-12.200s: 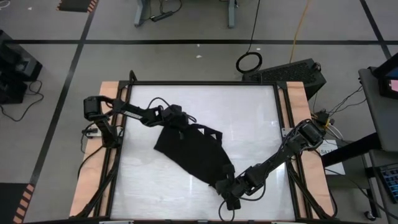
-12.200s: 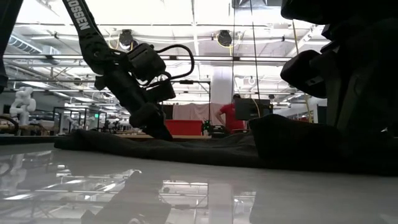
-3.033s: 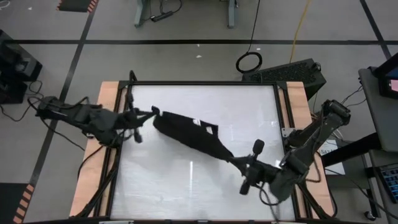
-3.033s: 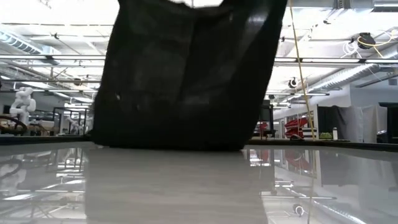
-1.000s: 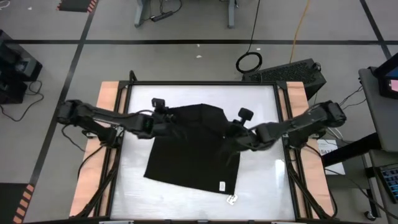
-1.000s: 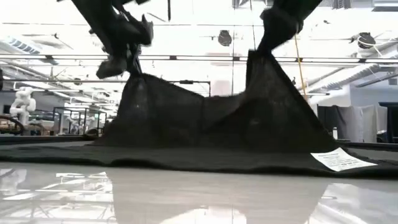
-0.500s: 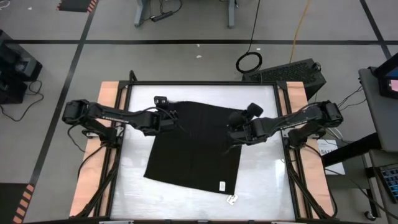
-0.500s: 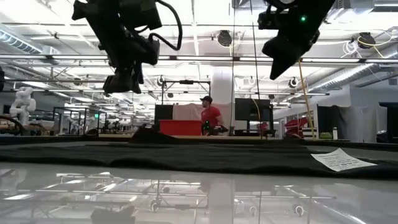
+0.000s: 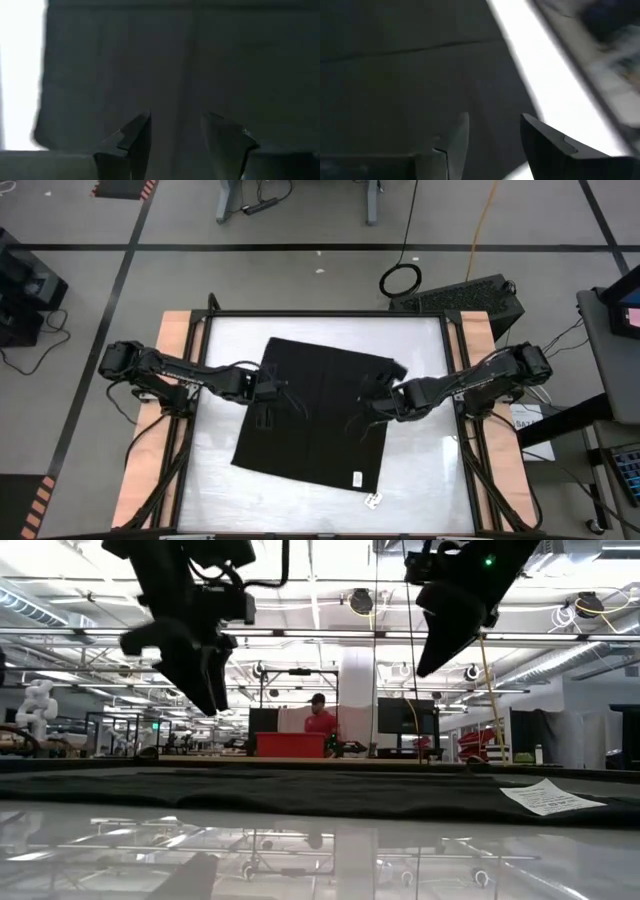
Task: Roll towel
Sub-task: Roll the black towel
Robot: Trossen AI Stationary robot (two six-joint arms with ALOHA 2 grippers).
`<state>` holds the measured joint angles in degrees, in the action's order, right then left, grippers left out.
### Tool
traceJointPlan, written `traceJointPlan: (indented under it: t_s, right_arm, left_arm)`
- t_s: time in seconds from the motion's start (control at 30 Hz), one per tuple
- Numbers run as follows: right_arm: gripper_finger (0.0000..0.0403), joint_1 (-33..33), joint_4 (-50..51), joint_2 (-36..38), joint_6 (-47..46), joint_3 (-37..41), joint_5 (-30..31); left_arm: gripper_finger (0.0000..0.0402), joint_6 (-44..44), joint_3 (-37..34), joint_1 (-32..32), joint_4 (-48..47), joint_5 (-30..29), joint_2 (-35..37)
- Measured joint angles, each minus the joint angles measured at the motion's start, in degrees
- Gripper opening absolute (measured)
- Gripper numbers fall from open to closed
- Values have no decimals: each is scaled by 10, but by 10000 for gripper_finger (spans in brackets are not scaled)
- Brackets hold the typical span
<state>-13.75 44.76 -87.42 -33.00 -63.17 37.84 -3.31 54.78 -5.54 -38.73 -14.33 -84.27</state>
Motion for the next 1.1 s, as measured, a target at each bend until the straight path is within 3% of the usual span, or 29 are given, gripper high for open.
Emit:
traceJointPlan:
  t_s: [0.17, 0.4, 0.6, 0.83, 1.1]
  right_arm:
    - [159, -12, -144, 0, 37, 63, -80]
    - [157, -20, -275, 0, 33, 148, -115]
    - [157, -20, -342, 0, 31, 204, -108]
    - [157, -20, -343, 0, 10, 235, -111]
    - [157, -39, -371, -6, -60, 278, -163]
  left_arm:
    - [176, 15, 0, -41, 26, 44, 0]
    - [176, 31, 0, -90, 57, 48, -9]
    - [176, 35, 0, -100, 53, 48, -71]
    - [176, 16, 0, -87, 51, -23, -153]
    - [176, -48, 2, -54, 50, -98, -174]
